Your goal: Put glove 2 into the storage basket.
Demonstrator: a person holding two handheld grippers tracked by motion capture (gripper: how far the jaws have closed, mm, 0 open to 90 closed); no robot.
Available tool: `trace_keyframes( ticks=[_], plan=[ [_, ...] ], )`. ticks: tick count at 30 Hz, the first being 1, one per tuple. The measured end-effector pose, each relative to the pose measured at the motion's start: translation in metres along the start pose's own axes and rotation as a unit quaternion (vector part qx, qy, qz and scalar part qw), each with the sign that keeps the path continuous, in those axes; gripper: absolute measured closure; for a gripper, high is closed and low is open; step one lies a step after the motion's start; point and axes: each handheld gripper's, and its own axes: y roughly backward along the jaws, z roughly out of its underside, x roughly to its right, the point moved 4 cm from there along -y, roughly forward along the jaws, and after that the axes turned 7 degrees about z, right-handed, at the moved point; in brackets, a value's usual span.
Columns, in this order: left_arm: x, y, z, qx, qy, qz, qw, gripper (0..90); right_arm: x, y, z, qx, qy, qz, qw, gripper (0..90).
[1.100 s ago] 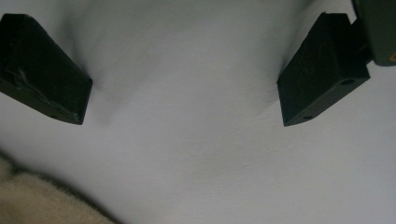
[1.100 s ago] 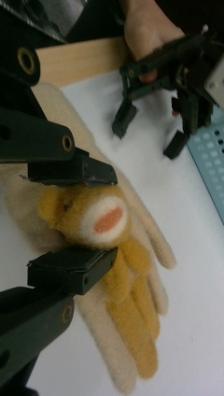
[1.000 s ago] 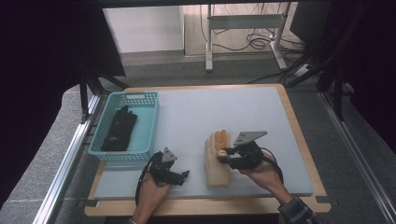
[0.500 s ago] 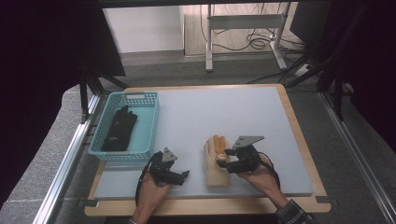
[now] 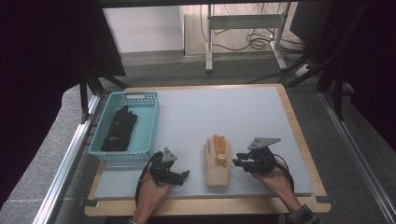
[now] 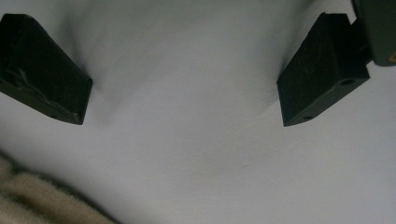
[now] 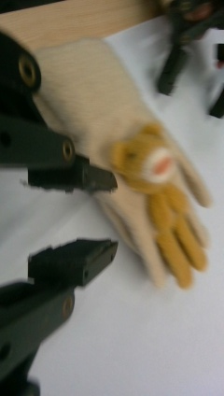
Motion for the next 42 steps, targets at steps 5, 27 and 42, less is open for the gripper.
trace_keyframes(
  ticks=[5, 27, 42],
  plan=[
    [0.0, 0.0, 0.0, 0.0, 0.0, 0.0, 1.0, 3.5, -0.011, -0.006, 0.015, -0.016, 0.017, -0.014, 0.9996, 80.9],
    [-0.007, 0.016, 0.016, 0.005, 0.018, -0.014, 0.9997, 4.1, -0.055, -0.043, 0.01, -0.011, 0.039, -0.055, 0.9976, 84.1],
    [-0.01, 0.02, 0.019, 0.006, 0.016, -0.015, 0.9997, 7.3, -0.067, -0.069, -0.01, 0.007, 0.053, -0.029, 0.9982, 83.3]
  ],
)
